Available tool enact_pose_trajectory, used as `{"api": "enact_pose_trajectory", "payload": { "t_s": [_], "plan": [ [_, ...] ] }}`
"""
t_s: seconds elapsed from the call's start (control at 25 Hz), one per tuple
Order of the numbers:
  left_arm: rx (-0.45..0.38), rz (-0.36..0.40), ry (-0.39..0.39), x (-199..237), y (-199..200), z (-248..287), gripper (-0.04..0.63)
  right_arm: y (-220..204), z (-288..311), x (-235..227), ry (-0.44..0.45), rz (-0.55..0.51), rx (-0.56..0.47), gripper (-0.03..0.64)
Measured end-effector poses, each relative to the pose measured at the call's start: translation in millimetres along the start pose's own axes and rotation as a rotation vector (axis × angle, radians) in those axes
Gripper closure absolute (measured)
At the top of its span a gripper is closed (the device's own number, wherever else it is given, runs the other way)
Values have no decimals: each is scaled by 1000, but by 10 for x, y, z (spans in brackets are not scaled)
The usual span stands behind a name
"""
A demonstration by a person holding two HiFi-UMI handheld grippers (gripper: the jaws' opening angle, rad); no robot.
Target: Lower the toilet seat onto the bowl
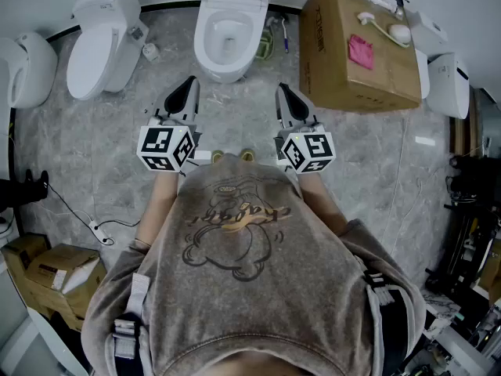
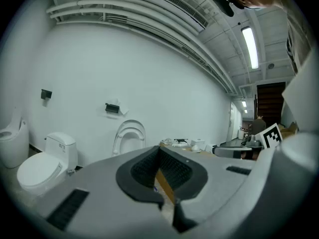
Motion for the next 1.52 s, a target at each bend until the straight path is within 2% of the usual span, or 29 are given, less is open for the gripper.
{"api": "enact_pose_trajectory", "payload": {
  "t_s": [0.16, 0.48, 0.76, 1.04, 1.52],
  "plan": [
    [-5, 14, -12, 80, -43, 6, 586, -48, 37, 55, 6, 17, -26, 589],
    [-16, 42, -61, 207, -121, 96, 586, -172, 154, 43, -61, 15, -54, 589],
    [-10, 55, -70, 414, -145, 428, 586, -161, 509, -125, -69, 25, -60, 589],
    [-1, 53, -67, 808, -136, 1068, 586, -62, 1259, -391, -19, 35, -43, 589],
    [-27, 41, -30, 1432, 415, 2679, 586, 803, 2747, -1263, 46, 19, -28, 589]
  ]
}}
Point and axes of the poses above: the fingertips, and each gripper's own axes: z forward along the fingers, x to its left, y out of its top, the point moved 7 cm from there along -z, backward along the fingers, and after that the axes turned 13 degrees about z, right-handed, at the moved point
